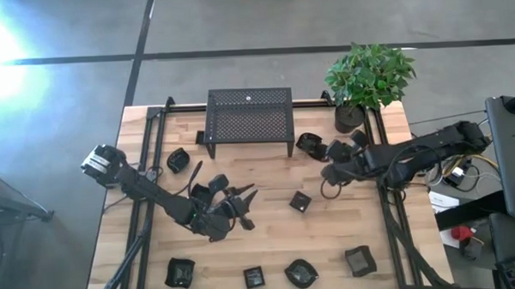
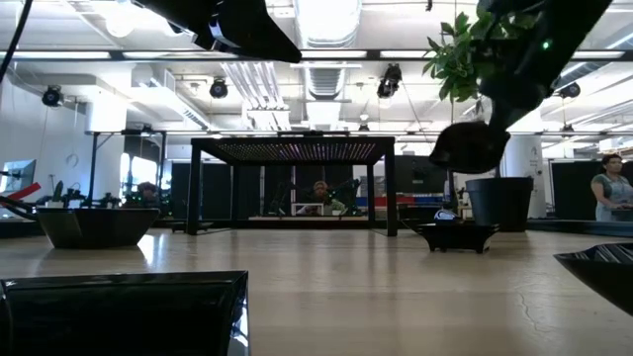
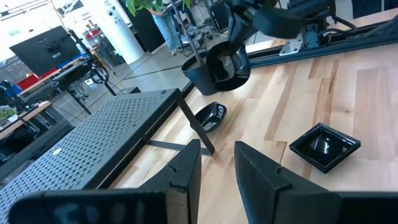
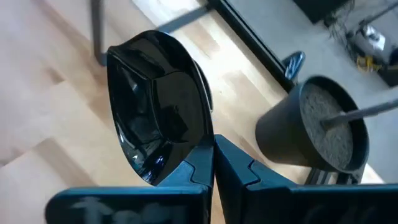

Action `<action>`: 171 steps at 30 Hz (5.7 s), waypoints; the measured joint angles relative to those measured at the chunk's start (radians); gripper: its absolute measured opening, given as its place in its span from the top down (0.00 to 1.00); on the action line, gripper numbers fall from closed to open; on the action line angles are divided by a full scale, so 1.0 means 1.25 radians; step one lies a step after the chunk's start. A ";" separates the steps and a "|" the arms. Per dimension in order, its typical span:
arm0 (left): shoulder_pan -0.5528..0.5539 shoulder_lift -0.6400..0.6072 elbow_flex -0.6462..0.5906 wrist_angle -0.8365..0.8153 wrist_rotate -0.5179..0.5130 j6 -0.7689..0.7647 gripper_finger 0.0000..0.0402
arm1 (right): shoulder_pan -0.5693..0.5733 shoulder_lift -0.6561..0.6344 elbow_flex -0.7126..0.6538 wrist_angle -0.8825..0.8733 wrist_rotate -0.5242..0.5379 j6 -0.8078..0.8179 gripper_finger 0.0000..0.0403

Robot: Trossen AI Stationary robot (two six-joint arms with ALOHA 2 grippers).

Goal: Pick & Place Mini shaped plates
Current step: Stack the black leaf shaped plate on top of the other black leaf shaped plate

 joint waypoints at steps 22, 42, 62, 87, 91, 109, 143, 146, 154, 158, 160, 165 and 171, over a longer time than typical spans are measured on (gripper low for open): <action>0.000 0.000 0.000 0.000 0.001 0.005 0.77 | -0.368 -0.012 -0.086 0.321 -0.235 -0.341 0.98; 0.001 0.000 0.000 -0.001 0.001 0.020 0.77 | -0.491 0.162 -0.086 0.442 -0.367 -0.475 0.98; 0.001 0.000 0.000 -0.001 0.001 0.020 0.77 | -0.504 0.126 -0.086 0.492 -0.476 -0.415 0.98; 0.001 0.000 0.000 0.000 0.001 0.020 0.77 | -0.506 0.196 -0.087 0.500 -0.477 -0.366 0.97; 0.001 0.000 0.000 0.000 0.001 0.020 0.77 | -0.506 0.196 -0.087 0.499 -0.479 -0.343 0.91; 0.001 0.000 0.000 0.000 0.001 0.020 0.77 | -0.506 0.195 -0.087 0.496 -0.589 -0.285 0.97; 0.002 0.000 0.000 -0.001 0.001 0.021 0.77 | -0.506 0.181 -0.087 0.470 -0.691 -0.178 0.78; 0.002 0.000 0.000 -0.001 0.001 0.021 0.77 | -0.504 0.159 -0.087 0.455 -0.694 -0.165 0.78; 0.002 0.000 0.000 -0.008 0.001 0.021 0.77 | -0.504 0.127 -0.087 0.446 -0.674 -0.158 0.82; 0.002 0.000 0.000 -0.008 0.001 0.021 0.77 | -0.504 0.141 -0.087 0.460 -0.580 -0.158 0.83; 0.002 0.000 0.000 -0.008 0.001 0.021 0.77 | -0.502 0.145 -0.087 0.467 -0.557 -0.157 0.84; 0.002 0.000 0.000 -0.008 0.001 0.021 0.77 | -0.497 0.162 -0.087 0.496 -0.543 -0.157 0.86; 0.002 0.000 0.000 -0.008 0.001 0.021 0.77 | -0.490 0.208 -0.087 0.501 -0.569 -0.160 0.87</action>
